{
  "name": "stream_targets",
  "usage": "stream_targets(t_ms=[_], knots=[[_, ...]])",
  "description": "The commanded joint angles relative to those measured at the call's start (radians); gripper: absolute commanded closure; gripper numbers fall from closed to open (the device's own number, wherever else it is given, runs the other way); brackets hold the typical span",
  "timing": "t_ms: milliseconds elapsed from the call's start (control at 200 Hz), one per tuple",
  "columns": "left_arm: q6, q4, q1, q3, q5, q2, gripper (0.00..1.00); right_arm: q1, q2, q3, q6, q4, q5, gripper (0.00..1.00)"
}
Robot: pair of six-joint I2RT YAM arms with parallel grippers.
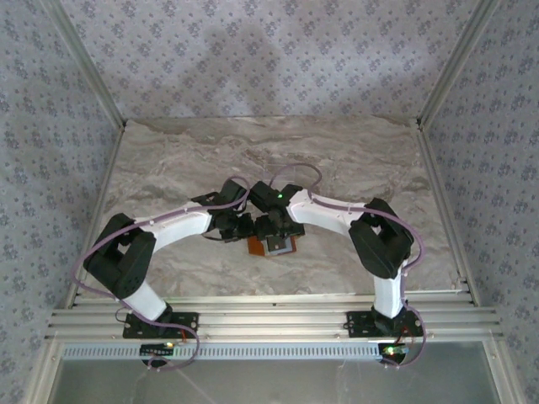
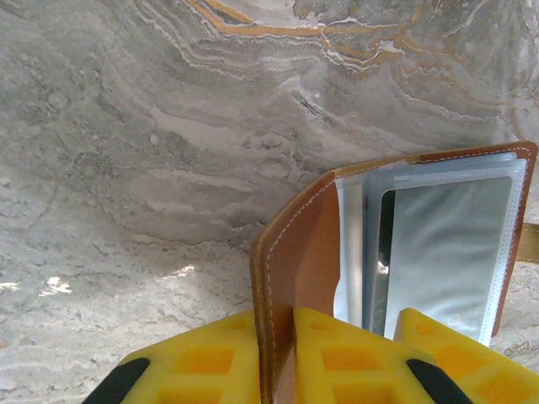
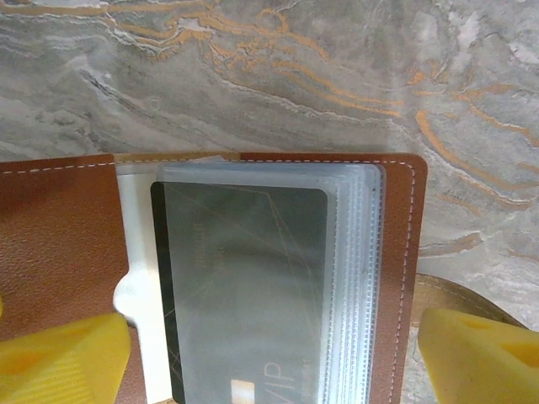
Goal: Take the credit cards out of the card holder
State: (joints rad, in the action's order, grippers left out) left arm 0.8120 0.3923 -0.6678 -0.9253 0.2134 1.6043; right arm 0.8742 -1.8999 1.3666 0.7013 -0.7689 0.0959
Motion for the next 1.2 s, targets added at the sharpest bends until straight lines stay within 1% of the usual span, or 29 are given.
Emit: stream_targets(t_ms=[0,275,460,550,720,874,1054,1194], knots=[[-0.015,-0.028,-0.006,0.002,0.037,-0.032,0.85,-0.004,-0.038,-0.018,-0.024,0.032,-0.046,0.08],[-0.012,-0.048,-0.006,0.011,0.048,-0.052,0.87,-0.029,-0.050,-0.069,-0.006,0.075,-0.061,0.10],[-0.012,-0.047,-0.006,0.003,0.053,-0.052,0.87,-0.049,-0.035,-0.101,-0.001,0.085,-0.059,0.16],[-0.027,-0.009,-0.006,-0.006,0.020,-0.047,0.87,-0.058,-0.017,-0.122,0.004,0.100,-0.068,0.20],[-0.084,0.110,-0.006,-0.033,-0.103,-0.026,0.84,-0.068,0.005,-0.154,0.013,0.119,-0.081,0.26],[-0.111,0.155,-0.006,-0.049,-0.140,0.016,0.79,-0.073,0.011,-0.166,0.030,0.134,-0.096,0.29],[-0.147,0.247,-0.007,-0.096,-0.201,0.085,0.75,-0.072,0.016,-0.208,0.055,0.163,-0.094,0.29],[-0.172,0.268,-0.010,-0.118,-0.203,0.141,0.72,-0.066,0.022,-0.210,0.074,0.163,-0.096,0.28]])
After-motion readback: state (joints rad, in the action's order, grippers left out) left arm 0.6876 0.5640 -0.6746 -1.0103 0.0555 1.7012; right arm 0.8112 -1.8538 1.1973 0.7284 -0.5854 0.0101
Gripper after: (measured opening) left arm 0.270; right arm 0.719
